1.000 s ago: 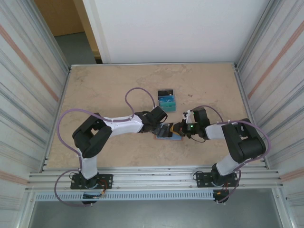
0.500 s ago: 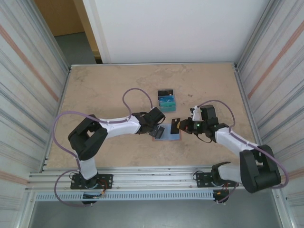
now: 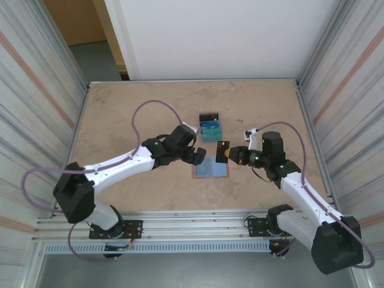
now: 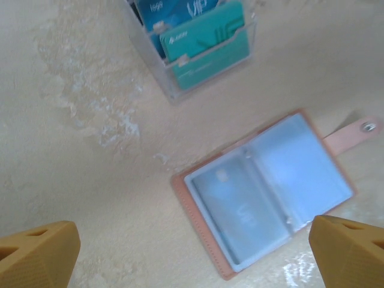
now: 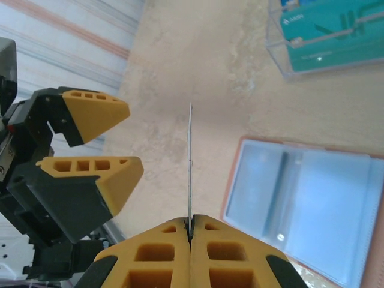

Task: Take the credit cards out of the card holder

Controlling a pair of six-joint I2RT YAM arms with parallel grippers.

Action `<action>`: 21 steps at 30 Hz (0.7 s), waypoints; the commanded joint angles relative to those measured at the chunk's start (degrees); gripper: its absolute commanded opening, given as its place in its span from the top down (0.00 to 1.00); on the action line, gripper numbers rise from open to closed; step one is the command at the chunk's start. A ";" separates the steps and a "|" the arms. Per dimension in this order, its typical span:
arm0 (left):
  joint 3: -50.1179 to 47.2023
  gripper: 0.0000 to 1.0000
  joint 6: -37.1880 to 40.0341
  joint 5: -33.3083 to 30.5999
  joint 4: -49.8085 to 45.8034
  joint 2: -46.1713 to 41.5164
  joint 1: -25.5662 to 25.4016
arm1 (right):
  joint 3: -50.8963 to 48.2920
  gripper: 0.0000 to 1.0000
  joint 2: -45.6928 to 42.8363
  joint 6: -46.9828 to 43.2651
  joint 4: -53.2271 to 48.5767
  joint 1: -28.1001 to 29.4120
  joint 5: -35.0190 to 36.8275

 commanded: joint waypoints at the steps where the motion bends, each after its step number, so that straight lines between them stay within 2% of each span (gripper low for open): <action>1: -2.73 0.01 0.18 7.11 3.94 -4.89 2.04 | 3.76 0.97 -0.90 -4.21 -0.68 1.00 -3.41; 5: -3.67 0.01 9.52 11.08 6.90 -8.36 2.56 | 8.63 0.97 0.33 -12.92 -9.57 4.65 -1.56; 10: -2.03 0.01 27.99 23.84 4.51 -9.56 2.56 | 14.72 0.96 1.84 -22.74 -17.99 8.70 0.09; 12: -0.79 0.03 33.70 25.27 2.02 -9.56 2.56 | 16.74 0.95 2.94 -25.28 -20.02 9.07 -0.96; 17: 0.23 0.05 40.94 29.30 0.04 -10.54 3.88 | 20.44 0.95 6.65 -28.68 -22.24 11.19 -0.26; 21: 0.58 0.17 41.83 35.55 0.72 -11.31 7.59 | 23.84 0.97 9.81 -33.40 -26.17 16.33 4.80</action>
